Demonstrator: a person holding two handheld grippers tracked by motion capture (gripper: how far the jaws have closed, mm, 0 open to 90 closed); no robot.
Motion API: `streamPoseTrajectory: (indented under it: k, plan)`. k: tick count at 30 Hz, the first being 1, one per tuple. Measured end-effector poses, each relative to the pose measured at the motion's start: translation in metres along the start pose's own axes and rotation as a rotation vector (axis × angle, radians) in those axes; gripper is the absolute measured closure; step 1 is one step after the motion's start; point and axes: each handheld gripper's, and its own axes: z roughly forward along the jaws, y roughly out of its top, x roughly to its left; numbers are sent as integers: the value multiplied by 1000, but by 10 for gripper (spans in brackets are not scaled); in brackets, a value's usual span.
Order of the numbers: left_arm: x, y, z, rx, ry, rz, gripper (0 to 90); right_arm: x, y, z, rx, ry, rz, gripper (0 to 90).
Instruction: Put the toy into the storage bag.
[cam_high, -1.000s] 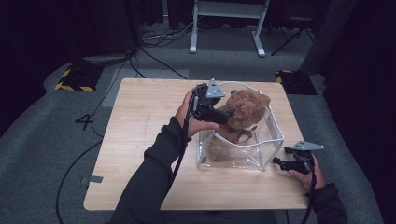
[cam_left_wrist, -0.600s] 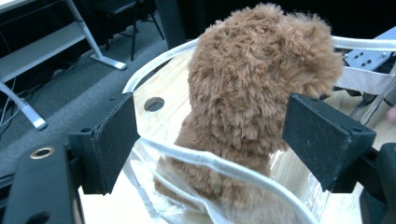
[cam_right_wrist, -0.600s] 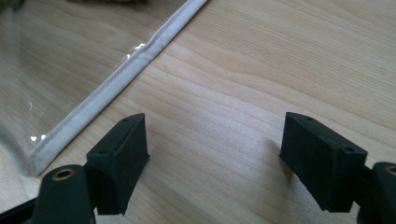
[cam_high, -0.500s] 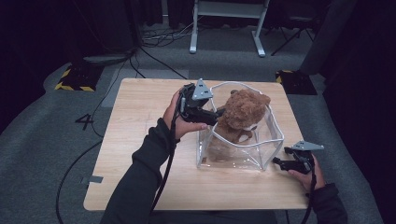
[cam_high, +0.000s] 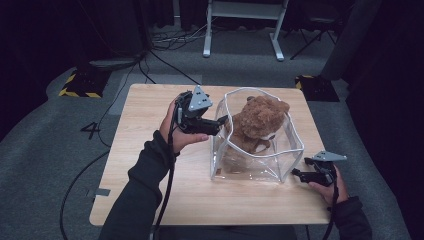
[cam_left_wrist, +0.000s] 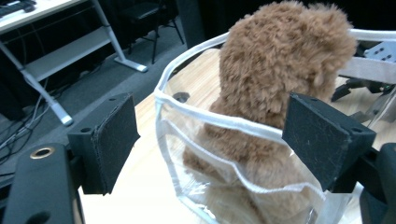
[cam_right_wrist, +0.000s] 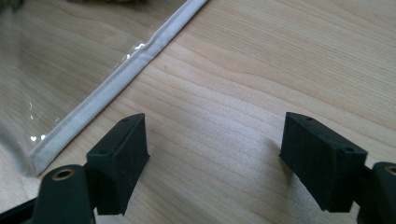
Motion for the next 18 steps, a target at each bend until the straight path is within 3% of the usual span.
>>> streamPoseTrajectory:
  k: [4, 7, 18]
  plan:
    - [3, -7, -5, 8, 20, 1, 185, 0, 0, 0, 0, 1, 1, 227]
    - [6, -11, -10, 6, 63, 1, 192, 0, 0, 0, 0, 0, 1, 226]
    - [11, -27, -19, 12, 89, -17, 190, 0, 0, 0, 0, 1, 1, 227]
